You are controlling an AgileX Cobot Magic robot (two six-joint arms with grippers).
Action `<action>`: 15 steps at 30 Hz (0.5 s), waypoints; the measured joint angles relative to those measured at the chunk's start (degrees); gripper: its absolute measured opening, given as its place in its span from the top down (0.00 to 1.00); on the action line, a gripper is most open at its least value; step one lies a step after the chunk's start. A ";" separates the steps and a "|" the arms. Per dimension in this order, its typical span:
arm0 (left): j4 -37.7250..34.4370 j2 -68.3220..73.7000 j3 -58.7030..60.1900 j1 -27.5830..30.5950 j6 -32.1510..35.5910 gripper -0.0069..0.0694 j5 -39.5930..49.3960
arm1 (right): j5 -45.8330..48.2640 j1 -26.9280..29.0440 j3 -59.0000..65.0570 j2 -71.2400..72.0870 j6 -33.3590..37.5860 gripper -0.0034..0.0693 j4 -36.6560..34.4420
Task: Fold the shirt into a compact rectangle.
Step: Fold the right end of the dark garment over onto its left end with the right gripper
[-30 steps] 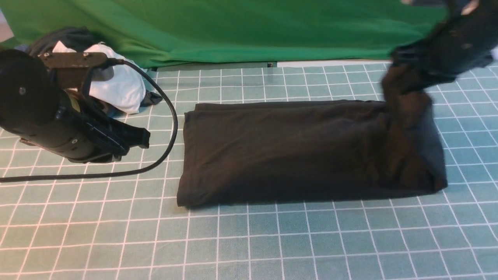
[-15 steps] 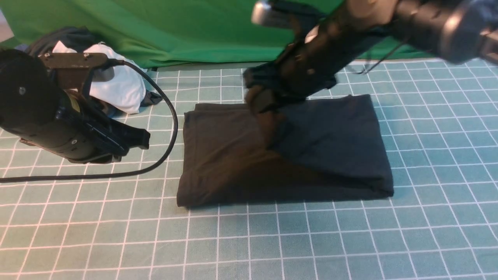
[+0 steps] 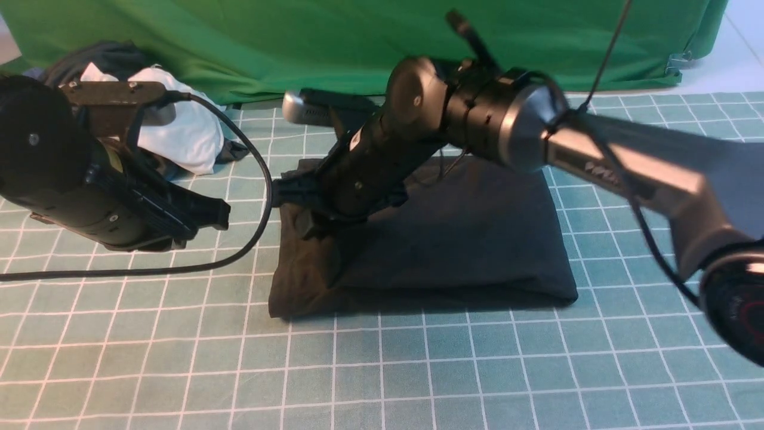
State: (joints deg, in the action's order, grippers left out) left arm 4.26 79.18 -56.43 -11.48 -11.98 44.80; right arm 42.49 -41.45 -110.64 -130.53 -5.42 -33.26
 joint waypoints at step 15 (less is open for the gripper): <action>-0.71 0.00 0.00 0.00 0.61 0.89 0.82 | 8.53 0.81 -8.66 0.69 9.30 0.56 2.83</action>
State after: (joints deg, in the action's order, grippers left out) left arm 3.55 79.18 -56.43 -11.48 -11.37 45.63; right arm 51.02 -40.64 -119.30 -129.83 3.88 -30.43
